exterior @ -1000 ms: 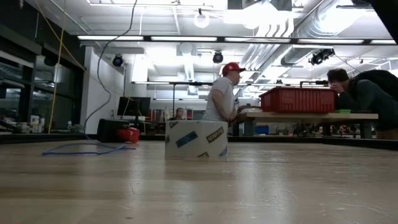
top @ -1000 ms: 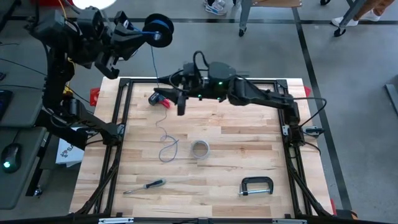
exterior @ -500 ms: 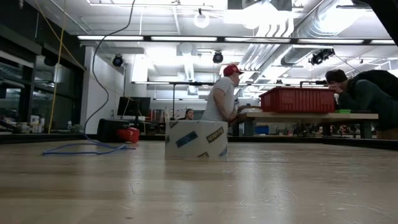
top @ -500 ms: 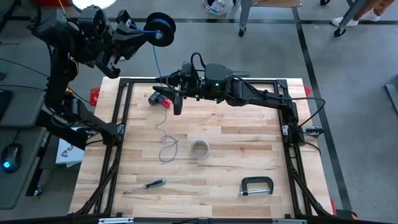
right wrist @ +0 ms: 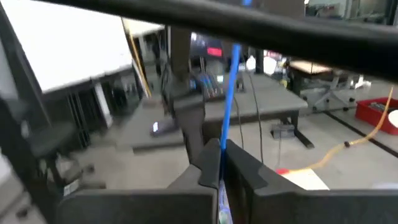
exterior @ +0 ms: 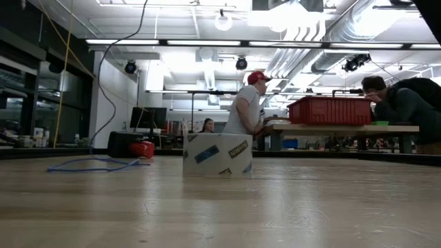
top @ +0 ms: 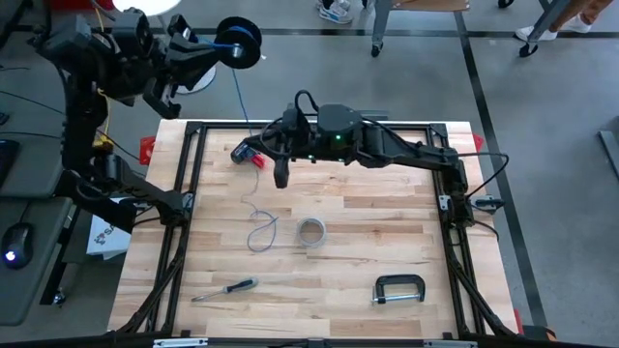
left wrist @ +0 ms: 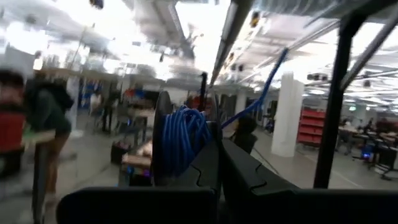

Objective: Coil cords
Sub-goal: Coil the blue wire on the spool

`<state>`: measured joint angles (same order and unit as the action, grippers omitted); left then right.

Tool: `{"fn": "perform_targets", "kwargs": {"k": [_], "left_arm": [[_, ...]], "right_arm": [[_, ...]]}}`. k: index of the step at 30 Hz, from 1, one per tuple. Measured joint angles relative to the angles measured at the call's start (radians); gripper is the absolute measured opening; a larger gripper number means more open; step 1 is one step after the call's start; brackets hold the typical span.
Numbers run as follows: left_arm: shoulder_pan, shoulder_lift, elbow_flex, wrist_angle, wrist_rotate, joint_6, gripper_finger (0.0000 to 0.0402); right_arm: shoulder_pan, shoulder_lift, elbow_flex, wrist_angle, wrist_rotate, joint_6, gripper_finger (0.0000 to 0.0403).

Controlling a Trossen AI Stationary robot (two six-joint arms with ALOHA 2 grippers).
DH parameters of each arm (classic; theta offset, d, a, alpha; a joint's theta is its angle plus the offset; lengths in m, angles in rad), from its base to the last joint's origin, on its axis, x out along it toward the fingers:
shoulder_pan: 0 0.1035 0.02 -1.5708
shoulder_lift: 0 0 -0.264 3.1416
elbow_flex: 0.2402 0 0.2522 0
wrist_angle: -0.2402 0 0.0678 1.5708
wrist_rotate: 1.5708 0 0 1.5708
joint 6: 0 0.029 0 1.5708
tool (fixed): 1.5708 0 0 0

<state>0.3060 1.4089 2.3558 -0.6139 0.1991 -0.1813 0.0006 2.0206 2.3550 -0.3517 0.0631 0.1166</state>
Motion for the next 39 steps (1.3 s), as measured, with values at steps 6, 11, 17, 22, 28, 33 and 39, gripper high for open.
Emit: {"fn": "perform_targets", "kwargs": {"k": [6, 11, 17, 22, 28, 33, 39], "left_arm": [[0.059, -0.055, 0.000, -0.173, 0.003, -0.225, 0.0000], [0.110, -0.079, 0.000, -0.229, 0.128, -0.518, 0.0000], [0.122, -0.062, 0.001, -0.312, 0.283, -0.705, 0.0000], [0.122, -0.027, 0.000, -0.372, 0.313, -0.700, 0.0000], [0.102, 0.022, 0.000, -0.366, 0.498, -0.761, 0.0000], [0.059, 0.067, 0.000, -0.363, 0.629, -0.805, 0.0000], [0.007, 0.111, 0.000, -0.287, 0.737, -0.810, 0.0000]], "right_arm": [[0.030, -0.071, 0.000, -0.168, -0.003, -0.096, 0.0001], [0.054, -0.137, 0.000, -0.220, -0.005, -0.163, 0.0001], [0.091, -0.194, 0.000, -0.223, -0.012, -0.244, 0.0000], [0.118, -0.227, 0.000, -0.230, -0.012, -0.280, 0.0000], [0.124, -0.246, 0.000, -0.266, 0.058, -0.306, 0.0000], [0.115, -0.250, 0.000, -0.284, 0.116, -0.341, 0.0000], [0.085, -0.250, 0.000, -0.269, 0.122, -0.354, 0.0000]]}}
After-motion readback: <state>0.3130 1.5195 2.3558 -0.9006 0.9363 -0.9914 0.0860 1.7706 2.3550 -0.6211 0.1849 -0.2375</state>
